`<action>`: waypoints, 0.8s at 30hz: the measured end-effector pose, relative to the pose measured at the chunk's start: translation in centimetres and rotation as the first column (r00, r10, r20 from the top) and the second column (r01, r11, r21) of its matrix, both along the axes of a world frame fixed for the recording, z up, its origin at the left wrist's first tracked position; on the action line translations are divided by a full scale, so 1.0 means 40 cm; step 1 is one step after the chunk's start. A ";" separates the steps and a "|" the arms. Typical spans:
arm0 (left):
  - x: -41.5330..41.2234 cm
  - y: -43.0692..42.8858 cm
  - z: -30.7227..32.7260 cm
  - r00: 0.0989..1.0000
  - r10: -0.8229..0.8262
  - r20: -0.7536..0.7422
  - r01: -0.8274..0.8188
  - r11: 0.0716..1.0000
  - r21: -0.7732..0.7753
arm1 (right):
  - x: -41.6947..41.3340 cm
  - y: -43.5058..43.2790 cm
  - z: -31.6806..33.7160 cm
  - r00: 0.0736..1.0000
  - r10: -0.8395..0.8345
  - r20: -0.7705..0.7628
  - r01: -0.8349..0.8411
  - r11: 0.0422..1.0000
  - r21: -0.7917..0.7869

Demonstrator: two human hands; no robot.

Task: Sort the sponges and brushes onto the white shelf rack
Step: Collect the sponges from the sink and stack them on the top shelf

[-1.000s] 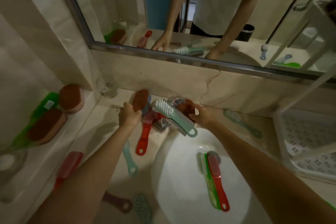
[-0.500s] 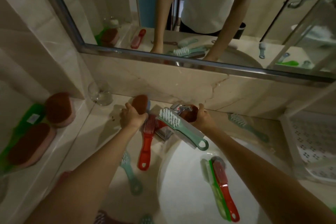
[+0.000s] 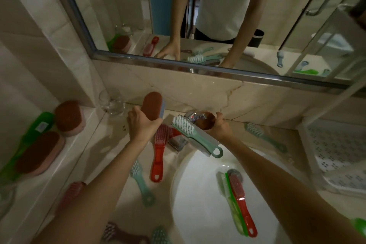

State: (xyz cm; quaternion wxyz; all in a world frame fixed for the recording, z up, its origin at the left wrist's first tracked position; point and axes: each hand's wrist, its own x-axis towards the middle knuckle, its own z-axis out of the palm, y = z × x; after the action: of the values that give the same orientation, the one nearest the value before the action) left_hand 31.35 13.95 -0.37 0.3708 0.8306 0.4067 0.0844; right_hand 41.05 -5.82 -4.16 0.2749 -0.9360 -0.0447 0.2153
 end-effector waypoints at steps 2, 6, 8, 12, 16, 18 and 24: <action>-0.004 -0.017 0.029 1.000 -0.005 0.017 0.005 1.000 0.022 | -0.003 -0.019 0.018 1.000 -0.016 0.021 0.015 1.000 0.013; -0.018 -0.049 0.088 0.997 -0.031 0.076 0.027 0.998 0.050 | -0.010 -0.063 0.073 0.992 -0.076 0.104 0.071 0.996 0.058; -0.025 -0.065 0.122 0.993 -0.039 0.108 0.033 0.998 0.058 | -0.024 -0.084 0.112 0.981 -0.111 0.160 0.095 0.990 0.105; -0.029 -0.125 0.218 0.974 -0.080 0.212 0.065 0.995 0.077 | -0.074 -0.134 0.224 0.927 -0.175 0.332 0.098 0.966 0.237; -0.020 -0.248 0.351 0.906 -0.176 0.386 0.191 0.982 -0.001 | -0.124 -0.207 0.387 0.809 -0.293 0.509 0.104 0.924 0.367; -0.011 -0.325 0.418 0.856 -0.227 0.464 0.274 0.961 -0.035 | -0.141 -0.258 0.471 0.750 -0.330 0.574 0.115 0.919 0.378; 0.021 -0.576 0.588 0.700 -0.313 0.642 0.430 0.902 -0.030 | -0.171 -0.445 0.682 0.539 -0.406 0.738 0.173 0.911 0.375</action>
State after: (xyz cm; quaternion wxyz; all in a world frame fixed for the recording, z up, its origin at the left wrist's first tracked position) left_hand 32.18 -9.08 23.16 0.5657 0.7836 0.0903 0.2402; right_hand 34.21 -23.61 23.11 0.3753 -0.8809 -0.0341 -0.2863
